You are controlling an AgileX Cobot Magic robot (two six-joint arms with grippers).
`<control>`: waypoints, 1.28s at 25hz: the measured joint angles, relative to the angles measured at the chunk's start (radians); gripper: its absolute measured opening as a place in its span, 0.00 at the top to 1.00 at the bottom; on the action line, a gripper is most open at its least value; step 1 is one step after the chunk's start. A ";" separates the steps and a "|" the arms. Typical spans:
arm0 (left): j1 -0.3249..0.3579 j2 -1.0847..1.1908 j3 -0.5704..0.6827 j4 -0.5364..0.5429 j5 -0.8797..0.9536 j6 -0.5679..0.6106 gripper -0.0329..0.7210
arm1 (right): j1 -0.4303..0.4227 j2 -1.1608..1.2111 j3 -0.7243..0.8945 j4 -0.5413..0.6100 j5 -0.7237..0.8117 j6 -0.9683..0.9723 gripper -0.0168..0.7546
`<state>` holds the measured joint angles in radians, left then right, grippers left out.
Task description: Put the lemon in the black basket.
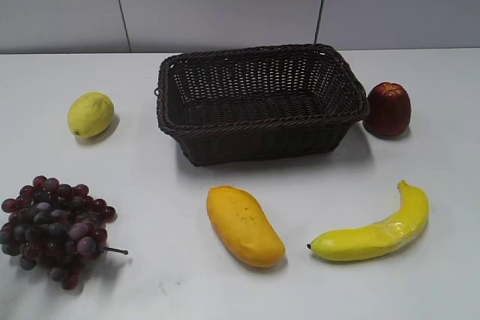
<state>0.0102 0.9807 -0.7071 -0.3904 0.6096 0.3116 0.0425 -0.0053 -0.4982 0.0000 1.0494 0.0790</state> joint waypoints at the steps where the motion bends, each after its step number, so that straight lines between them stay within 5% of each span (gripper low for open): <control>1: 0.000 0.065 -0.034 -0.017 0.002 0.025 0.12 | 0.000 0.000 0.000 0.000 0.000 0.000 0.24; 14: -0.097 0.719 -0.536 -0.020 0.134 0.111 0.12 | 0.000 0.000 0.000 0.000 0.000 0.000 0.24; 25: -0.098 1.091 -0.818 0.028 0.169 0.111 0.12 | 0.000 0.000 0.000 0.000 0.000 0.000 0.24; 32: -0.098 1.195 -0.888 0.041 0.248 0.108 0.12 | 0.000 0.000 0.000 0.000 0.000 0.000 0.24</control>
<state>-0.0875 2.1755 -1.5951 -0.3492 0.8577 0.4200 0.0425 -0.0053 -0.4982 0.0000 1.0494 0.0790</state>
